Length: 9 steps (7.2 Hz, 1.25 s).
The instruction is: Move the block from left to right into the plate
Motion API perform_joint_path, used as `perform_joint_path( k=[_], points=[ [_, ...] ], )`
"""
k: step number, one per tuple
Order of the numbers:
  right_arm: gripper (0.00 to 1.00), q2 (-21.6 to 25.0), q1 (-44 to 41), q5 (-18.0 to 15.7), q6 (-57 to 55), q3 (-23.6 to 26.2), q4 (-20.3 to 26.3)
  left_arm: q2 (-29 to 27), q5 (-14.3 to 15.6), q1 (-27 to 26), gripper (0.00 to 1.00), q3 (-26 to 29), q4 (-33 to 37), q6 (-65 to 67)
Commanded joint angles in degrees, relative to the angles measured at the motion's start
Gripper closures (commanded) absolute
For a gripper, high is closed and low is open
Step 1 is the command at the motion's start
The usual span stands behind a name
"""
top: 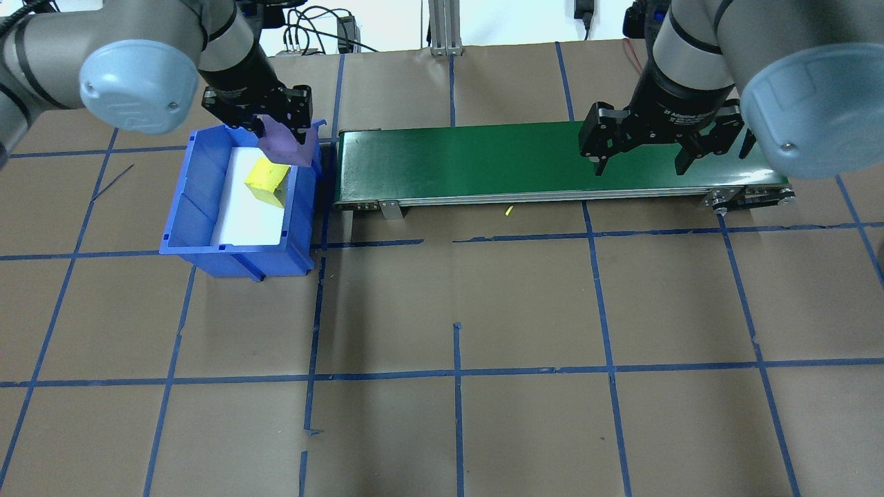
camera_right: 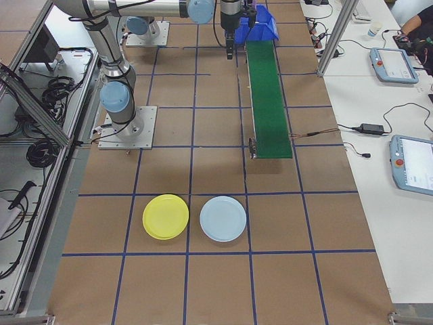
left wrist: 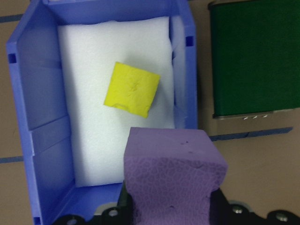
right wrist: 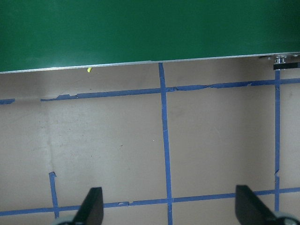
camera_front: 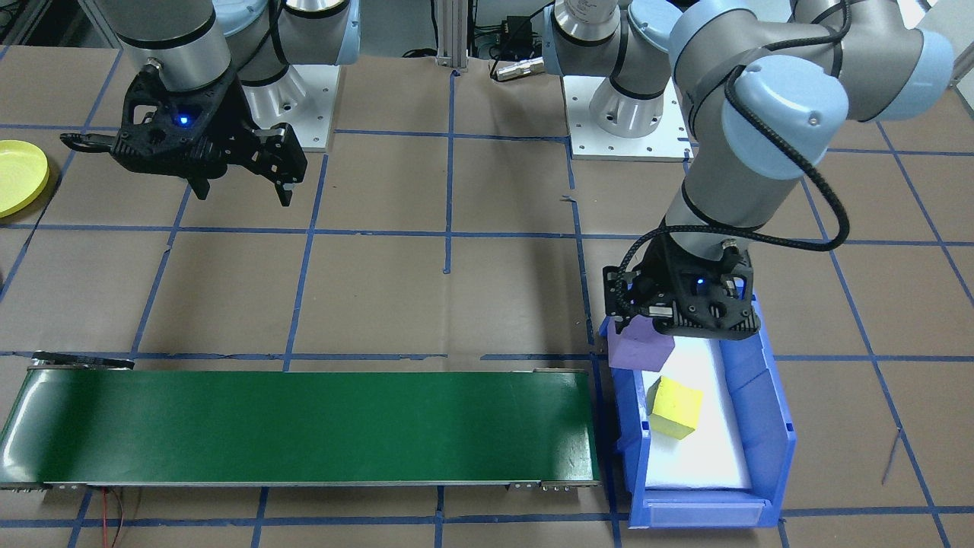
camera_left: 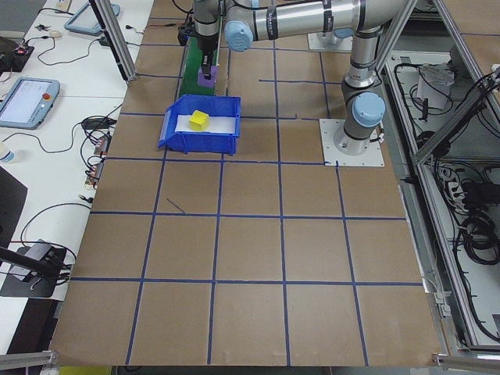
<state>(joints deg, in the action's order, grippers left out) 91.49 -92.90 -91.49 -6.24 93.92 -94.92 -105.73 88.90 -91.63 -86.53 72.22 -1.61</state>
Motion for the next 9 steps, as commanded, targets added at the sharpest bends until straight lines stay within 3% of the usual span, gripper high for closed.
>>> perform_joint_path(
  k=[1,3,5,6,7,9],
  points=[
    [0.0,0.0,0.0,0.0,0.0,0.0,0.0,-5.7,-0.3,-4.1,0.84,0.2,-8.6,6.3],
    [0.0,0.0,0.0,0.0,0.0,0.3,0.0,-7.8,-0.6,-5.1,0.83,0.2,-10.1,9.1],
    [0.0,0.0,0.0,0.0,0.0,0.3,0.0,-10.4,-1.8,-5.5,0.73,-0.6,-13.2,8.8],
    [0.0,0.0,0.0,0.0,0.2,0.4,0.0,-10.5,-1.8,-5.7,0.38,-1.2,-14.1,8.4],
    [0.0,0.0,0.0,0.0,0.4,0.4,0.0,-10.8,-2.5,-5.7,0.16,-1.9,-16.0,8.4],
    [0.0,-0.1,0.2,0.0,0.4,0.4,0.0,-10.6,-2.8,-5.9,0.0,-2.2,-15.7,7.2]
  ],
)
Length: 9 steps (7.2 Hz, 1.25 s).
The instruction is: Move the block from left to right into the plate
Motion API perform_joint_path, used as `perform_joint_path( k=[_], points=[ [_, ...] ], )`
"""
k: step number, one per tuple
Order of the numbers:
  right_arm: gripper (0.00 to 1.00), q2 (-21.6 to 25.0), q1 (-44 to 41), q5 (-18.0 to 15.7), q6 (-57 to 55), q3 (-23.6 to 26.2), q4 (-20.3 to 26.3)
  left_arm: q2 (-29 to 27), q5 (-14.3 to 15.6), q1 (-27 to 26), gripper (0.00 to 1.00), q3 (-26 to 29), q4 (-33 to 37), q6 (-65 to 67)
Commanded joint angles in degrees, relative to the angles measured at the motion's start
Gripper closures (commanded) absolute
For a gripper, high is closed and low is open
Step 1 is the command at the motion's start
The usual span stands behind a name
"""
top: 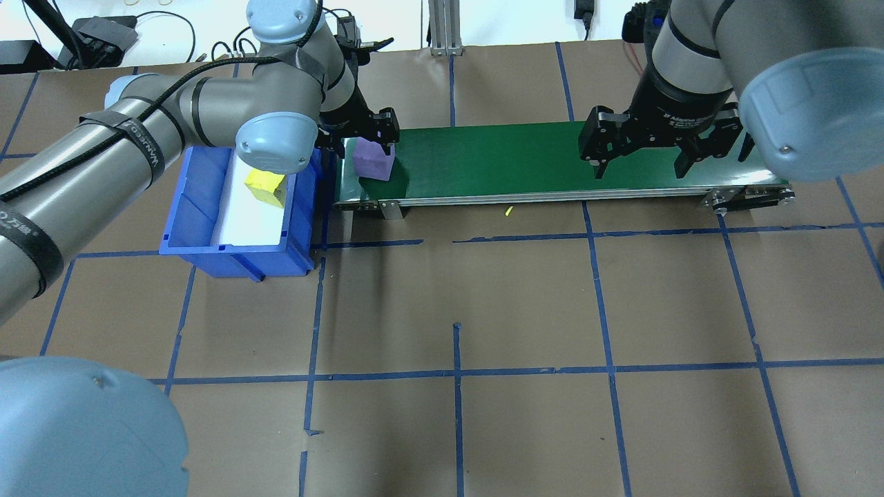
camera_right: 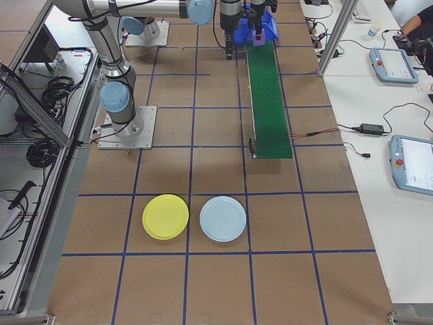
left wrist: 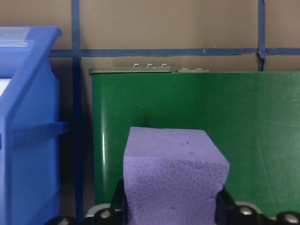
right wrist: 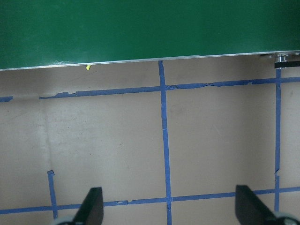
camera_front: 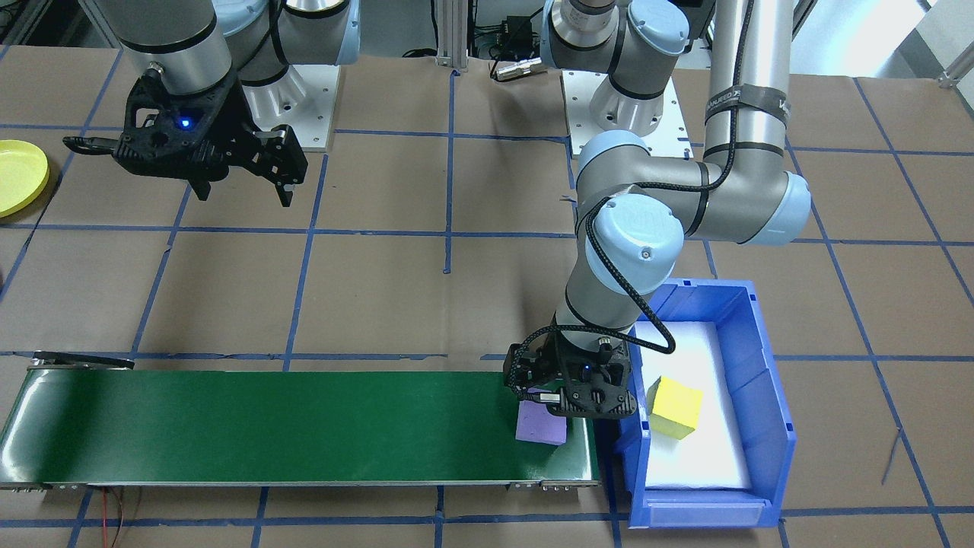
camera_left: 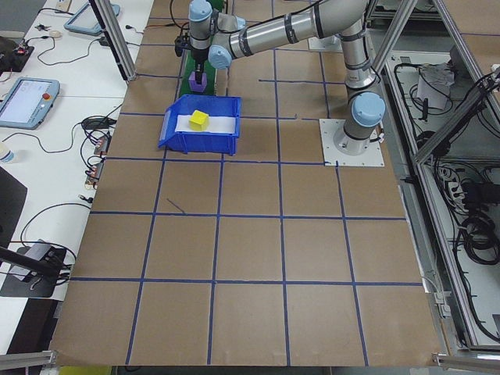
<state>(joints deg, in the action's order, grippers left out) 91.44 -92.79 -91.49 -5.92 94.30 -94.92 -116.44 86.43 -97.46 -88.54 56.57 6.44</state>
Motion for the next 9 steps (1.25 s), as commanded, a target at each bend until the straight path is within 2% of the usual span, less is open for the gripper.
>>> perform_joint_path(
  k=[1,3,7,9],
  points=[
    [0.0,0.0,0.1,0.0,-0.1,0.0,0.0,1.2,-0.3,-0.1,0.0,0.0,0.0,-0.9],
    [0.0,0.0,-0.1,0.1,-0.2,0.0,0.0,7.4,0.4,0.6,0.0,1.1,7.9,-2.2],
    [0.0,-0.9,0.7,-0.1,0.4,-0.8,0.4,6.1,0.9,12.2,0.0,1.5,8.1,-22.1],
    [0.0,-1.3,0.7,-1.0,0.3,-0.1,0.1,3.9,0.9,15.8,0.0,0.0,7.9,-31.5]
  ],
)
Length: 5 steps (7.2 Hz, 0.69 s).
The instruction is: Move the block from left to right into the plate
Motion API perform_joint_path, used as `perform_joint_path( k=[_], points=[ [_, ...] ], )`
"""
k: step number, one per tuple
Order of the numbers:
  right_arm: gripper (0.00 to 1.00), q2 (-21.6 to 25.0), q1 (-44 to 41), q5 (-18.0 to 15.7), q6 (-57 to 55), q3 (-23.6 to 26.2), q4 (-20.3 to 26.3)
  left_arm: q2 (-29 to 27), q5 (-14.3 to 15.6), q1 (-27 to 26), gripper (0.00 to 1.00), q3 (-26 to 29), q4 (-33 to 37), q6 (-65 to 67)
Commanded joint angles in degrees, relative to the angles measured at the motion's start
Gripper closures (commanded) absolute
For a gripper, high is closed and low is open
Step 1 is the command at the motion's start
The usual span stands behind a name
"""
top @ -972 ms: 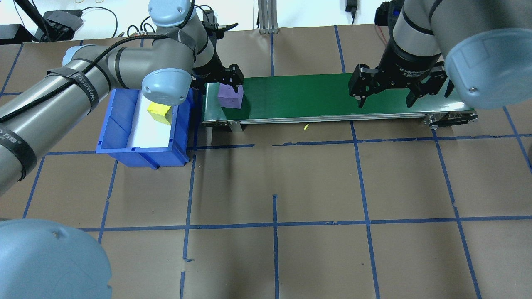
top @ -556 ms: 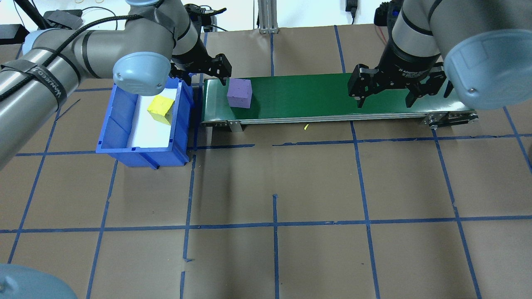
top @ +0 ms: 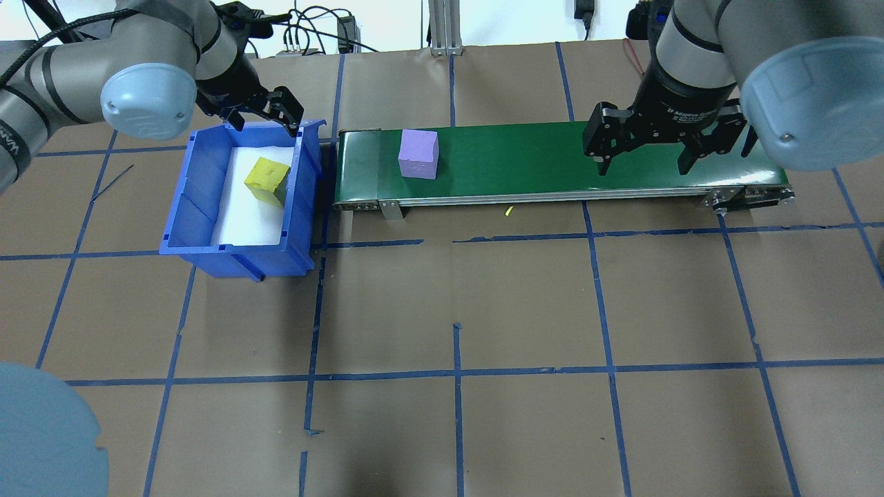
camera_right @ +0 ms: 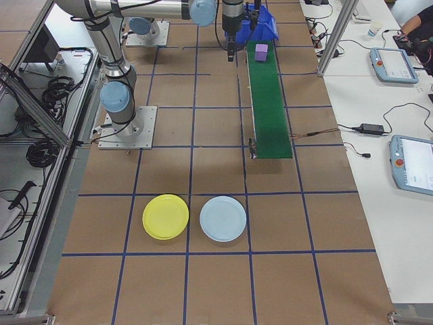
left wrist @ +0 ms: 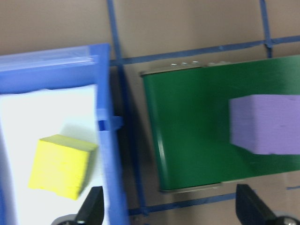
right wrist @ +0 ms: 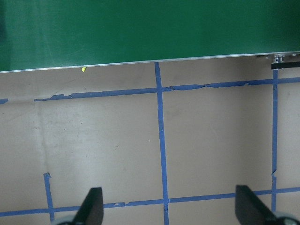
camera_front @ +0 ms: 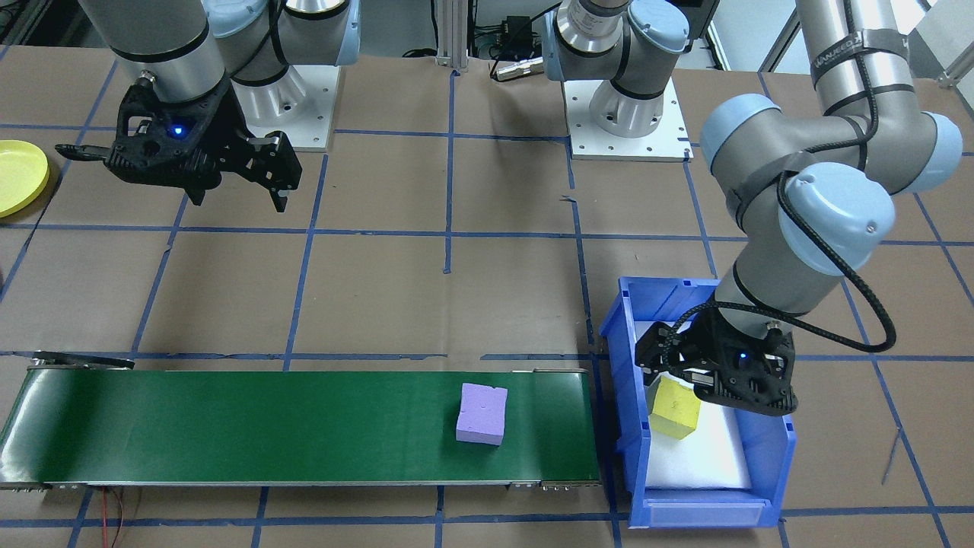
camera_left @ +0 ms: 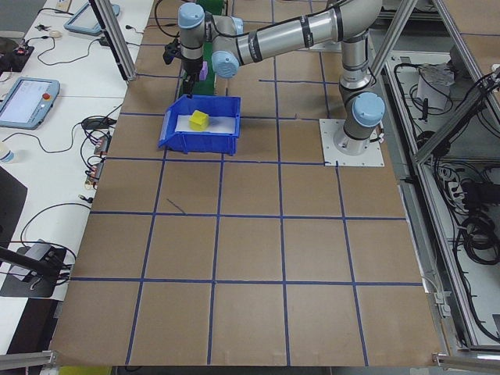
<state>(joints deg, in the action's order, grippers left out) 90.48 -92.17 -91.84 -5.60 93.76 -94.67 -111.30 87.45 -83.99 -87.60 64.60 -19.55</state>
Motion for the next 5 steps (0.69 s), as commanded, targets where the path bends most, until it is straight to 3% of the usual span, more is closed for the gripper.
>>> perform_joint_path(
  k=[1,5],
  points=[
    [0.0,-0.9,0.1,-2.7,-1.1,0.4,-0.9,-2.5,-0.3,2.9,0.0,-1.1,-0.2,-6.5],
    [0.0,-3.8,0.1,-2.8,-2.1,0.8,-5.3,-3.7,-0.9,5.2,0.02,-3.3,-1.7,-5.6]
  ],
)
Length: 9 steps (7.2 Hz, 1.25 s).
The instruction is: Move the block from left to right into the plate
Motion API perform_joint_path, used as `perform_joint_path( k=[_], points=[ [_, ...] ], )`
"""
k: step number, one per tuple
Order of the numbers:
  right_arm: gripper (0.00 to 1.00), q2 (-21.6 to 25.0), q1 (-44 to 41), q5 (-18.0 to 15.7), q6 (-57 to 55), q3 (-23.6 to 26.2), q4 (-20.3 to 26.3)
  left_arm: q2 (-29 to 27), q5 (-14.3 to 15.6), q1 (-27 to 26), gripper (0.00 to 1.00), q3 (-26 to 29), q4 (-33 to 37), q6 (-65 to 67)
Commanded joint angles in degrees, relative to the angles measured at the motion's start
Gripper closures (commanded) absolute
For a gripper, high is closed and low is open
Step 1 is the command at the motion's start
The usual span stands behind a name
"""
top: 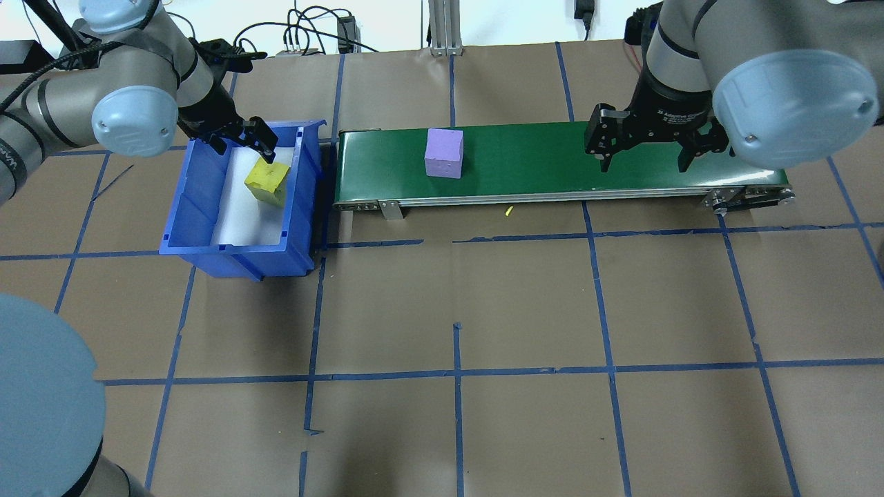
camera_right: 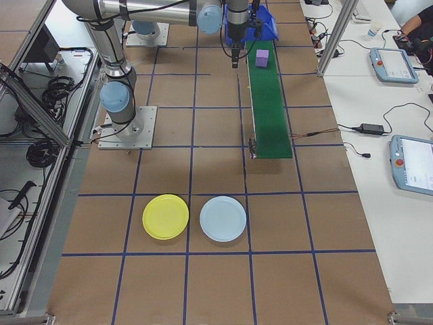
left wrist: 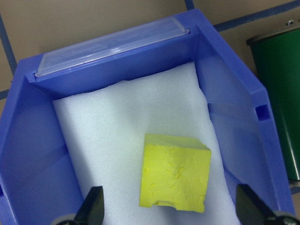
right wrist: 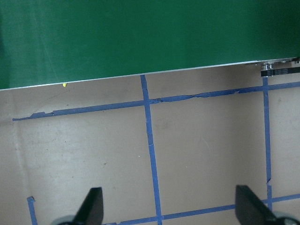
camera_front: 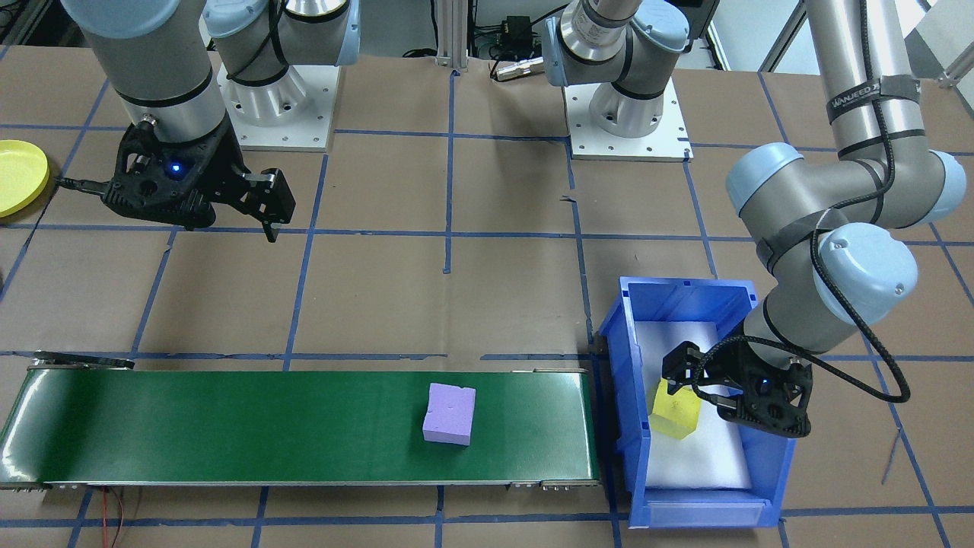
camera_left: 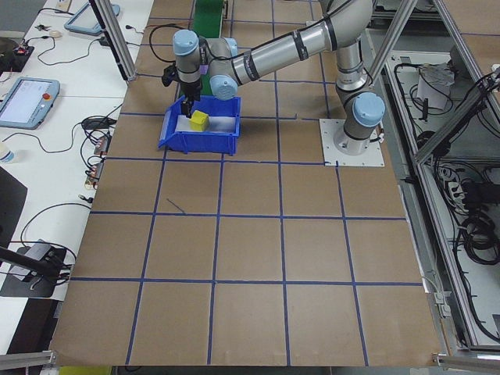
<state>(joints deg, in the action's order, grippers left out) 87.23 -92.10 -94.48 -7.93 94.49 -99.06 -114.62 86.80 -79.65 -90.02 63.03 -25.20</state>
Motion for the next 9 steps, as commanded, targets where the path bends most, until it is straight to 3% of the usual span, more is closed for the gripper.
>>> perform_joint_path(
  k=[1,2,3,4,5,6,7,8,9],
  points=[
    [0.0,-0.6,0.0,-0.2,0.0,0.6,-1.5,-0.9,-1.8,0.9,0.02,-1.9,-0.1,0.2],
    [0.0,-0.6,0.0,-0.3,0.2,1.1,-3.1,-2.5,-4.3,0.9,0.06,-2.4,-1.3,0.3],
    [0.0,-0.7,0.0,-0.1,-0.2,1.0,-3.5,-2.8,-4.5,0.9,0.06,-2.6,-1.7,0.3],
    [0.0,-3.7,0.3,0.4,0.4,0.2,-9.2,-3.0,-4.5,0.9,0.06,-2.6,-1.7,0.3],
    [0.0,-6.8,1.2,0.8,0.6,-1.1,-11.6,-3.5,-4.5,1.2,0.07,-2.7,-1.7,0.3],
    [0.0,-10.2,1.9,4.2,0.6,-4.2,-11.7,-3.6,-4.5,1.6,0.09,-2.7,-1.7,0.4],
    [0.0,-16.5,2.5,7.7,0.8,-9.1,-11.9,-3.8,-4.6,1.6,0.24,-2.7,-1.6,0.4],
    [0.0,-23.2,3.2,6.9,5.0,-15.1,-12.0,-3.8,-4.5,1.6,0.49,-2.7,-1.5,0.3],
    [0.0,-25.2,5.5,5.5,8.5,-17.0,-12.0,-3.6,-4.5,1.7,0.75,-2.6,-1.5,0.4]
  ],
)
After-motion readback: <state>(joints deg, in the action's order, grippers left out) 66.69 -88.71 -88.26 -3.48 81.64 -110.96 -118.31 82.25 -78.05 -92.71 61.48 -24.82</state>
